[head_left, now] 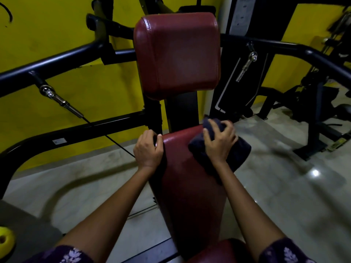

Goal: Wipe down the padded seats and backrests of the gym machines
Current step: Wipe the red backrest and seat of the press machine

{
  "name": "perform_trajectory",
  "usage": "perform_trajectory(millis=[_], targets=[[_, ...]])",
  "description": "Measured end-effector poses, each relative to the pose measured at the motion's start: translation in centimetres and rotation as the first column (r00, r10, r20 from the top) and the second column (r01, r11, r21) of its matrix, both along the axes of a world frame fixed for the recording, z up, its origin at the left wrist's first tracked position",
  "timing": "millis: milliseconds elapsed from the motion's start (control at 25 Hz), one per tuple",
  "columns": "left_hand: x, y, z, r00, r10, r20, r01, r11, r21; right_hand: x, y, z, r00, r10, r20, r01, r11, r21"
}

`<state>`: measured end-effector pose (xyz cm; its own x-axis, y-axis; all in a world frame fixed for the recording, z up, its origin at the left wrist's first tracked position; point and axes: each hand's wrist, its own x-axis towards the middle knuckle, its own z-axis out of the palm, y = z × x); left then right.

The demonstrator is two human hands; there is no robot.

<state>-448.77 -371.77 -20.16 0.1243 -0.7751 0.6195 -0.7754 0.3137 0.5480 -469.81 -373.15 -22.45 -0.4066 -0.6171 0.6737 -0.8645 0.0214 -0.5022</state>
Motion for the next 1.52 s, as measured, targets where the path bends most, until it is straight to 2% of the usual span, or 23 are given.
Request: perform_trajectory(millis=[80,120,200,280,360,440,480,520,600,680,760,800,880,960,1000,1040,1120,1160,1200,1280,1360,1440,1520], targets=[[0.0,-0.1,0.0,1.000,0.013,0.014,-0.013,1.000,-0.003,-0.1,-0.5,1.0,0.964,-0.177,0.199,0.168,0.984,0.061],[0.0,-0.2,0.0,1.000,0.018,0.020,-0.018,1.000,-0.003,1.0,-0.5,1.3,0.954,-0.208,0.216,0.196,0.978,0.073],[0.0,-0.2,-0.1,0.999,0.013,0.048,-0.013,1.000,-0.003,4.4,0.5,0.8,0.975,-0.169,0.141,0.167,0.986,0.028],[0.0,-0.1,-0.3,0.992,-0.013,0.122,0.016,1.000,-0.026,6.7,2.3,-0.7,1.000,0.006,-0.001,-0.006,0.999,-0.047],[0.0,-0.2,-0.5,0.977,-0.070,0.202,0.081,0.996,-0.047,5.0,2.5,-1.6,0.970,0.177,-0.170,-0.195,0.975,-0.101],[0.0,-0.3,-0.5,0.961,-0.122,0.249,0.141,0.988,-0.060,1.3,1.6,-2.2,0.951,0.196,-0.239,-0.232,0.963,-0.134],[0.1,-0.4,-0.5,0.957,-0.134,0.258,0.154,0.986,-0.060,-0.1,1.2,-2.3,0.975,0.142,-0.173,-0.168,0.975,-0.145],[0.2,-0.4,-0.4,0.955,-0.144,0.260,0.163,0.985,-0.056,-1.0,0.8,-2.2,0.998,0.048,-0.034,-0.052,0.987,-0.150],[0.5,-0.2,-0.4,0.950,-0.159,0.268,0.179,0.982,-0.054,-0.6,0.4,-1.6,0.952,-0.152,0.265,0.181,0.979,-0.092],[0.7,0.0,-0.4,0.946,-0.148,0.289,0.173,0.983,-0.061,2.3,0.7,-0.9,0.920,-0.221,0.324,0.243,0.970,-0.027],[0.8,-0.2,-0.3,0.944,-0.132,0.304,0.156,0.986,-0.057,5.6,2.4,-1.3,0.970,-0.121,0.210,0.127,0.992,-0.017],[0.7,-0.2,-0.3,0.943,-0.122,0.310,0.147,0.987,-0.058,6.4,3.6,-2.1,0.995,-0.023,0.102,0.024,1.000,-0.003],[0.5,-0.1,-0.3,0.941,-0.101,0.322,0.128,0.990,-0.064,5.2,4.9,-3.3,0.981,0.133,-0.143,-0.126,0.991,0.054],[0.3,0.0,-0.3,0.945,-0.090,0.314,0.118,0.990,-0.072,1.6,4.2,-3.3,0.967,0.137,-0.213,-0.119,0.988,0.095],[0.1,0.0,-0.2,0.948,-0.091,0.306,0.118,0.991,-0.070,-0.1,3.6,-2.8,0.987,0.076,-0.140,-0.063,0.993,0.101],[0.0,0.0,-0.1,0.950,-0.100,0.297,0.124,0.990,-0.066,-1.5,3.0,-2.3,1.000,-0.004,0.014,0.003,0.994,0.108],[-0.2,0.0,0.0,0.956,-0.102,0.277,0.127,0.989,-0.077,-2.6,2.2,-1.6,0.926,-0.167,0.339,0.135,0.984,0.115],[-0.2,0.1,-0.1,0.957,-0.098,0.274,0.125,0.989,-0.083,-2.0,2.1,-1.6,0.883,-0.233,0.408,0.198,0.972,0.127],[-0.2,0.1,-0.1,0.956,-0.101,0.274,0.129,0.988,-0.088,-1.0,2.1,-1.7,0.870,-0.282,0.405,0.247,0.959,0.136],[-0.1,0.0,-0.3,0.959,-0.115,0.260,0.145,0.984,-0.101,2.1,2.6,-2.0,0.906,-0.273,0.324,0.259,0.962,0.087],[0.3,-0.3,-0.3,0.969,-0.148,0.199,0.167,0.982,-0.083,6.1,3.6,-2.8,0.956,-0.199,0.216,0.198,0.980,0.024],[0.5,-0.3,-0.3,0.979,-0.188,0.078,0.192,0.980,-0.048,9.3,5.1,-4.0,0.991,-0.093,0.099,0.094,0.996,-0.003],[0.9,-0.3,-0.4,0.978,-0.209,-0.001,0.209,0.978,-0.022,9.6,6.8,-5.8,0.991,0.074,-0.115,-0.078,0.997,-0.029]])
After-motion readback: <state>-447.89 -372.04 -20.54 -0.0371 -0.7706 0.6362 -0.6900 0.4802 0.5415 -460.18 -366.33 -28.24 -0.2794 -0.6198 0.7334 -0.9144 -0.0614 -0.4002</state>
